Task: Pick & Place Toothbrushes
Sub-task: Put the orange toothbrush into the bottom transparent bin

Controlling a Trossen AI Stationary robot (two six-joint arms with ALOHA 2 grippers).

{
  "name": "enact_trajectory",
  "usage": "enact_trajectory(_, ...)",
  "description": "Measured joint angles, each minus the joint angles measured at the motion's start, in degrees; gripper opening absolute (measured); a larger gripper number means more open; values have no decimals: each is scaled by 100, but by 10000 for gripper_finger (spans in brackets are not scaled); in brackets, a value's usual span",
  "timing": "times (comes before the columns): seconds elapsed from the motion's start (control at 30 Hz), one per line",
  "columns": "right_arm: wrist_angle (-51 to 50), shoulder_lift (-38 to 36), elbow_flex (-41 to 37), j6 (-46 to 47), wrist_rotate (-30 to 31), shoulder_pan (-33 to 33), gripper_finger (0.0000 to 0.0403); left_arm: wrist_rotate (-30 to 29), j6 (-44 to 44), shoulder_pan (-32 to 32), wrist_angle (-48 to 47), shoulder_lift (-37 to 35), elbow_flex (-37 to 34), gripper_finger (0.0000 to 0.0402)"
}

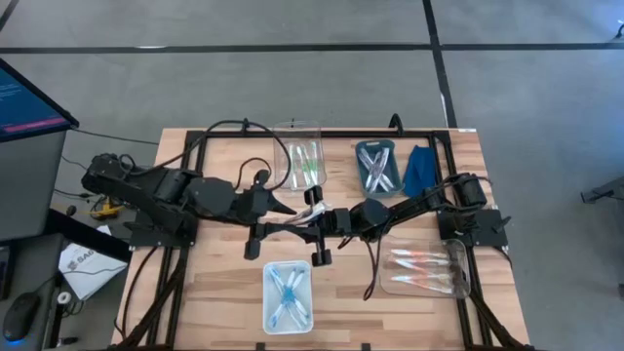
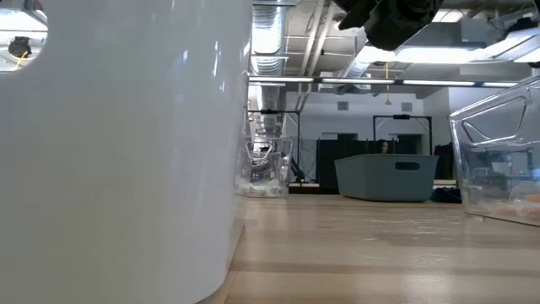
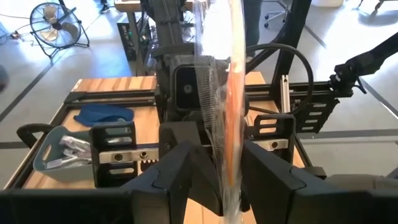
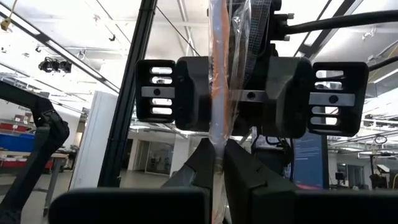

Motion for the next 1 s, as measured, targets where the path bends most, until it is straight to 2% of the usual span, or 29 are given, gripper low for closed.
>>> enact_trajectory(1.0, -247, 0, 2, 72, 125, -38, 8, 29, -149, 2, -164, 110, -7, 131)
